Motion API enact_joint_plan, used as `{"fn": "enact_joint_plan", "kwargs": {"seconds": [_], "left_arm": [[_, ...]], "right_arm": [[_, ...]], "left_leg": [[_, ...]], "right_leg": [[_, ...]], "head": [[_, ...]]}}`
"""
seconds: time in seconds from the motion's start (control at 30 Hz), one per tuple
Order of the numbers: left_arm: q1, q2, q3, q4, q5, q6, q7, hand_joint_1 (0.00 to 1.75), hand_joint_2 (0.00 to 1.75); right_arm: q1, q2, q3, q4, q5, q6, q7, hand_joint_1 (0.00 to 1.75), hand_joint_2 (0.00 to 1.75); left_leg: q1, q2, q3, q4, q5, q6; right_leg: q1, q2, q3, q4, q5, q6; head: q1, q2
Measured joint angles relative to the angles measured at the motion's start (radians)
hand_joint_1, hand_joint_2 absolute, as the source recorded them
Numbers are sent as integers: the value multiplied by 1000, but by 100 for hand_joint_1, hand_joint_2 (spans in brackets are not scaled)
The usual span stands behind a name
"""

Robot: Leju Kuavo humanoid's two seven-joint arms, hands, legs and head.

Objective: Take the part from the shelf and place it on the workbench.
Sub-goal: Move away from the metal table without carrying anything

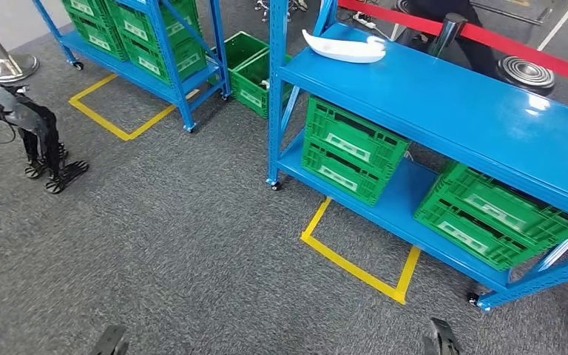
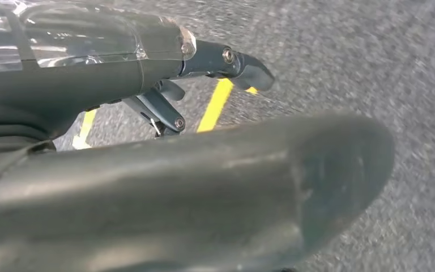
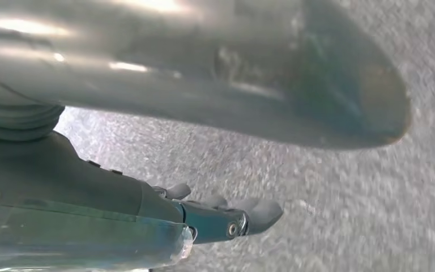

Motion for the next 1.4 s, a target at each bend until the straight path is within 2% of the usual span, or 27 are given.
{"fn": "enact_joint_plan", "kwargs": {"seconds": [0.07,0.1,0.13,0.17,0.2,0.27,0.33,0.4,0.43,0.5,0.53,0.57,0.63,0.67,0.73,0.8,0.87,0.93,0.97,1.03,1.1,1.17,1.2,1.23,1.3,1.33,1.4], "left_arm": [[11,3,0,-4,2,3,2,0,0],[16,5,0,-6,3,4,4,0,0],[18,5,-1,-7,3,4,4,0,0],[18,6,-1,-10,4,4,5,0,0],[19,6,-1,-12,4,4,5,0,0],[18,6,-1,-18,4,4,6,0,0],[18,6,-1,-21,4,4,6,0,0],[17,7,-1,-25,4,4,6,0,0],[16,7,-1,-28,4,4,7,0,0],[16,8,0,-32,4,5,6,0,0],[17,10,0,-33,5,5,7,0,0],[19,11,-1,-34,6,5,7,0,0],[25,13,-1,-34,10,5,8,0,0],[27,14,-1,-34,13,6,8,0,0],[28,14,-2,-34,17,6,5,0,0],[27,15,-2,-34,20,7,3,0,0],[28,16,-2,-34,22,7,1,0,0],[27,16,-2,-34,24,8,-2,0,0],[26,15,-2,-34,25,8,-3,0,0],[26,15,-1,-35,26,8,-6,0,0],[31,14,-2,-35,31,8,-10,0,0],[37,14,-3,-34,39,8,-15,0,0],[39,14,-3,-34,43,8,-18,0,0],[39,14,-4,-34,47,9,-20,0,0],[39,13,-4,-35,53,10,-22,0,0],[38,13,-4,-35,54,10,-23,0,0],[35,13,-4,-35,55,10,-23,0,0]], "right_arm": [[-4,-1,7,-1,-6,1,1,0,0],[-4,0,12,-2,-8,1,1,0,0],[-1,0,16,-3,-10,1,1,0,0],[3,-1,20,-4,-11,1,1,0,0],[5,-2,24,-4,-11,0,1,0,0],[7,-6,28,-4,-11,0,1,0,0],[5,-9,32,-5,-11,0,1,0,0],[7,-10,34,-5,-11,0,1,0,0],[9,-11,35,-5,-11,0,1,0,0],[7,-12,38,-5,-11,-1,1,0,0],[4,-12,40,-5,-12,-1,1,0,0],[1,-11,43,-6,-13,-1,1,0,0],[0,-8,48,-7,-16,0,1,0,0],[1,-7,50,-8,-18,0,1,0,0],[4,-6,52,-8,-23,0,1,0,0],[3,-6,53,-8,-28,0,1,0,0],[1,-7,56,-8,-31,-1,1,0,0],[2,-8,59,-8,-31,-1,1,0,0],[4,-9,61,-8,-31,-1,1,0,0],[2,-12,67,-8,-32,0,1,0,0],[-3,-14,72,-9,-32,0,1,0,0],[-4,-12,76,-11,-34,-1,2,0,0],[-1,-11,79,-12,-36,-1,3,0,0],[2,-11,81,-13,-39,-2,3,0,0],[6,-15,86,-14,-43,-4,4,0,0],[5,-17,89,-15,-46,-4,4,0,0],[4,-20,94,-17,-50,-3,3,0,0]], "left_leg": [[-2,36,9,-1,-8,6],[-4,53,13,-1,-13,7],[-4,68,18,-1,-18,7],[-4,80,24,-1,-23,5],[-4,91,31,-1,-29,3],[-6,113,44,-2,-41,-6],[-11,131,50,-3,-49,-15],[-12,148,58,-8,-54,-24],[-11,134,63,-8,-59,-30],[-7,67,48,36,-91,-37],[-5,31,18,95,-119,-39],[-5,14,-22,165,-148,-39],[-6,17,-98,278,-176,-39],[-6,20,-115,285,-157,-39],[-3,15,-102,204,-71,-39],[4,-36,-58,88,-8,-35],[7,-68,-35,40,-6,-29],[4,-47,-29,34,-9,-19],[5,-35,-26,31,-9,-13],[7,-7,-18,25,-11,-1],[4,24,-11,24,-17,7],[2,54,-5,24,-24,9],[0,68,-1,24,-28,9],[-1,80,4,24,-33,8],[-3,101,18,24,-43,4],[-5,110,23,23,-47,0],[-8,127,30,20,-53,-9]], "right_leg": [[-4,-43,-72,133,-54,11],[-7,-52,-104,191,-71,15],[-9,-57,-121,216,-66,18],[-11,-60,-115,196,-39,18],[-12,-67,-92,142,2,17],[-4,-104,-30,7,68,6],[7,-133,-1,-58,77,-7],[10,-121,2,-67,70,-18],[8,-112,6,-73,70,-22],[3,-93,18,-85,72,-34],[1,-83,21,-88,72,-38],[2,-70,23,-89,71,-42],[4,-44,26,-87,68,-46],[4,-31,28,-85,65,-46],[2,-4,35,-79,56,-42],[0,22,38,-68,45,-30],[-3,46,32,-62,39,-18],[-8,69,26,-65,41,-6],[-8,69,25,-65,40,-1],[-5,22,8,-26,16,9],[-5,-40,-46,82,-38,18],[-9,-56,-104,190,-75,23],[-10,-59,-113,203,-67,23],[-9,-61,-104,179,-40,20],[-6,-79,-47,57,34,9],[0,-96,-19,1,54,2],[11,-120,5,-50,58,-10]], "head": [[13,0],[17,0],[18,0],[20,0],[23,0],[29,0],[32,0],[30,0],[29,0],[22,0],[15,0],[7,0],[-3,0],[-6,0],[-11,0],[-17,0],[-19,0],[-18,0],[-17,0],[-5,0],[11,0],[20,0],[23,0],[27,0],[34,0],[36,0],[36,0]]}}
